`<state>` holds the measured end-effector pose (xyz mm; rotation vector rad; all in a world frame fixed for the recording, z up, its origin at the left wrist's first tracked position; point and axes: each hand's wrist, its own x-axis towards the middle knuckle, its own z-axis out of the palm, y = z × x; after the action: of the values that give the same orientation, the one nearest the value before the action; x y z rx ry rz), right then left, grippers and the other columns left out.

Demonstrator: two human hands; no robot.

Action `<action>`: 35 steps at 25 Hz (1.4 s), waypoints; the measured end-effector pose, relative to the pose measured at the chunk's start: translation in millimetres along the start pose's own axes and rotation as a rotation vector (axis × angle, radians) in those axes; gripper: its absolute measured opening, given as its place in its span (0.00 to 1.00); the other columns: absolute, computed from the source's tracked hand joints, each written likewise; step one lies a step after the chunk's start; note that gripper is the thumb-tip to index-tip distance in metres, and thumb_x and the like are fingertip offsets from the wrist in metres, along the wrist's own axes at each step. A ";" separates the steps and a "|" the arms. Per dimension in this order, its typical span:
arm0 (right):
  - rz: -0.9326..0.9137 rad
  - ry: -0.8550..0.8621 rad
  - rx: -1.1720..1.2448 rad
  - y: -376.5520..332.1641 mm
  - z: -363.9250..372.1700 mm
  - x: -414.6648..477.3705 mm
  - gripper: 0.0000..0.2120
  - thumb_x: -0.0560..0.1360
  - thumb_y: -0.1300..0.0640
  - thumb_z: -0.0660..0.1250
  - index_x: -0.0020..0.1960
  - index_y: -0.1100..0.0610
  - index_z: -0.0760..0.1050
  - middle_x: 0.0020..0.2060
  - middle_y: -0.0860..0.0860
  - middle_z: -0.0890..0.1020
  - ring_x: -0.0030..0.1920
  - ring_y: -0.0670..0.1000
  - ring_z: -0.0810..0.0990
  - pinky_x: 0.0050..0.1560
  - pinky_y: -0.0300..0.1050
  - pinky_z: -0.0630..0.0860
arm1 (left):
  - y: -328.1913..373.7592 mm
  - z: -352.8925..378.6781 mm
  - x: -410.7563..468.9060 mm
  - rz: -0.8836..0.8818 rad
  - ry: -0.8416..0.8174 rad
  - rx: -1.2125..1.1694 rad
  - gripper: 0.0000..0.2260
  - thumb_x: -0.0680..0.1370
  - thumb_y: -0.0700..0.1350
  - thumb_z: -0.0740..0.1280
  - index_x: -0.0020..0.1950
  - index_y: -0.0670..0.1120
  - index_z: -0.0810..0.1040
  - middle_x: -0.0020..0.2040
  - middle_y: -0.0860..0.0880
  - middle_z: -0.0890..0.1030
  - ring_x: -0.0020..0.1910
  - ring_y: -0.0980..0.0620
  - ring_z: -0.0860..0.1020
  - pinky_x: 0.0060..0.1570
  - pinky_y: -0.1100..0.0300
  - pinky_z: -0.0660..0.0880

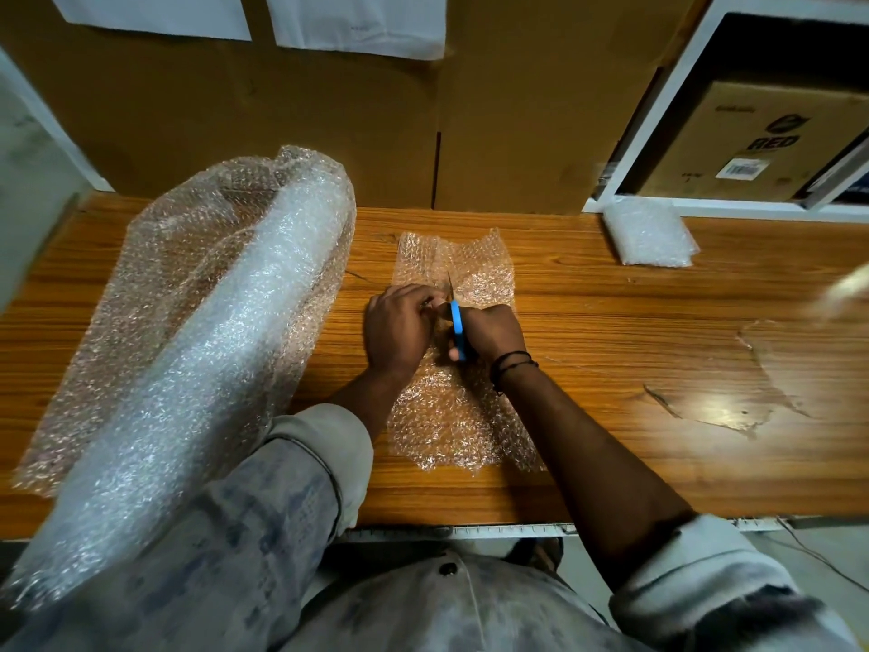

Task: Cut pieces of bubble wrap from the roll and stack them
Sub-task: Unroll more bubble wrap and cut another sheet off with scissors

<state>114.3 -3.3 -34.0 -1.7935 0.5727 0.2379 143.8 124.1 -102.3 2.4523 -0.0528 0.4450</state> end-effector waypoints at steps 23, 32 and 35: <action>-0.027 -0.008 -0.087 -8.5 2.0 48.3 0.19 0.73 0.49 0.76 0.46 0.67 0.84 0.36 0.60 0.87 0.26 0.54 0.83 0.28 0.41 0.77 | 3.9 -8.5 -2.4 0.001 0.009 -0.015 0.13 0.76 0.39 0.73 0.59 0.49 0.84 0.57 0.50 0.78 0.51 0.46 0.78 0.54 0.49 0.74; -0.016 0.009 -0.078 -16.1 5.5 59.1 0.28 0.58 0.37 0.76 0.43 0.62 0.84 0.39 0.59 0.87 0.39 0.60 0.88 0.39 0.52 0.85 | 1.2 -4.1 -0.6 0.002 0.007 -0.003 0.09 0.78 0.43 0.72 0.57 0.49 0.84 0.56 0.50 0.77 0.51 0.46 0.78 0.55 0.50 0.72; -0.011 -0.006 -0.056 -20.8 8.2 66.0 0.31 0.57 0.38 0.74 0.48 0.62 0.83 0.42 0.58 0.87 0.39 0.59 0.87 0.38 0.49 0.83 | -0.7 -3.2 1.1 0.005 0.003 -0.011 0.09 0.78 0.45 0.73 0.57 0.51 0.84 0.54 0.51 0.77 0.51 0.47 0.78 0.54 0.51 0.71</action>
<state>182.4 -8.5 -48.0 -1.8494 0.5573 0.2541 144.0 126.6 -99.9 2.4415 -0.0600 0.4501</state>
